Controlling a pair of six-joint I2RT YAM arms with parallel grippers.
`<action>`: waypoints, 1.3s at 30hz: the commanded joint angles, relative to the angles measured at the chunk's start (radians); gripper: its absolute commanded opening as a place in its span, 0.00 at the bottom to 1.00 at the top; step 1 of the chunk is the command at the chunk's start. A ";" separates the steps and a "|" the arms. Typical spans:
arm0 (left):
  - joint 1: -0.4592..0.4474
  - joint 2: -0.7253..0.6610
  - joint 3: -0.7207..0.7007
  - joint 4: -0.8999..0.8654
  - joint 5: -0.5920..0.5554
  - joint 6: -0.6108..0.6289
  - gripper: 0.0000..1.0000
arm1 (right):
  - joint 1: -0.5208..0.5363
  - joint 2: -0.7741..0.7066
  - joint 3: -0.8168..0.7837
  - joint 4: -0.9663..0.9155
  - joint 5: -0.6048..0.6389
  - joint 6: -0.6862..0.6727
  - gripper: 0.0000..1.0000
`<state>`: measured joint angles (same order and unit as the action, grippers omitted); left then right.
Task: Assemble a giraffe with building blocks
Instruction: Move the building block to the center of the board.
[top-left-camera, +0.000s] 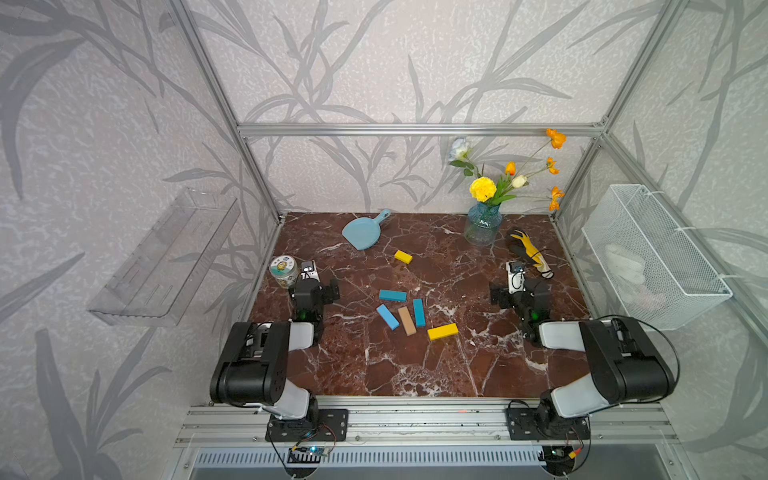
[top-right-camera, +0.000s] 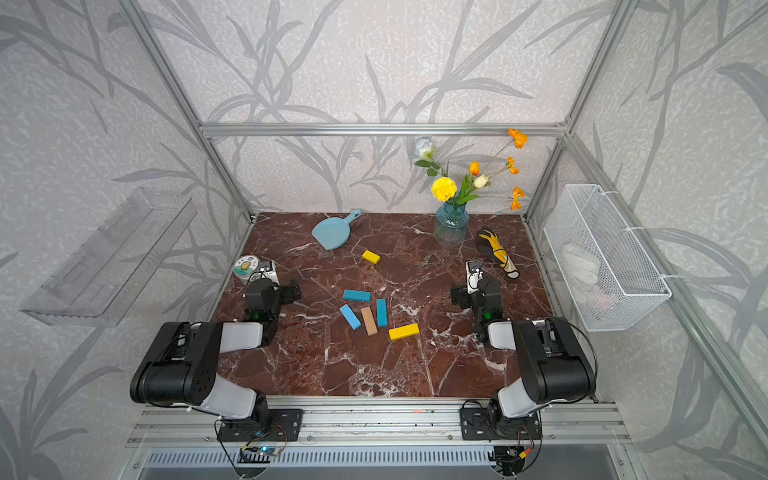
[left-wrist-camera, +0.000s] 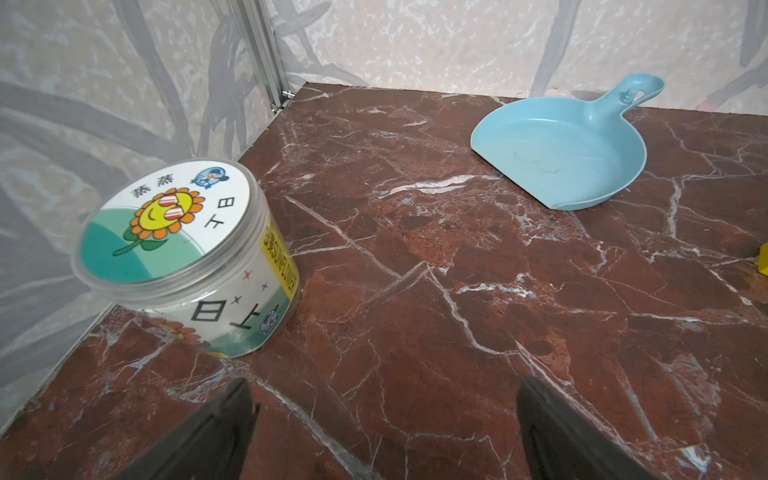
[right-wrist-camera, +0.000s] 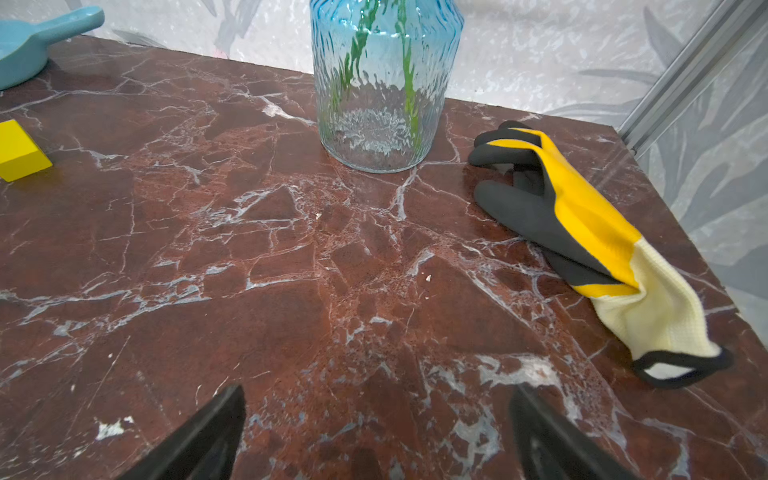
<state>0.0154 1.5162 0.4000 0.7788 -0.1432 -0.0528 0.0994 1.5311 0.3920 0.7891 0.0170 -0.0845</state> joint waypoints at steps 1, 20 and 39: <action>0.002 0.004 0.015 0.012 0.011 0.002 1.00 | 0.006 0.004 0.023 0.024 -0.009 -0.008 0.99; 0.005 0.003 0.014 0.013 0.014 0.002 1.00 | 0.003 0.006 0.027 0.021 0.001 0.003 0.99; -0.174 0.122 0.760 -0.746 0.572 -0.326 1.00 | 0.319 -0.307 0.646 -1.320 0.133 0.232 0.99</action>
<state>-0.0959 1.4864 1.0443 0.2901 0.1783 -0.3866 0.4164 1.2243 1.0683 -0.2943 0.2478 0.0711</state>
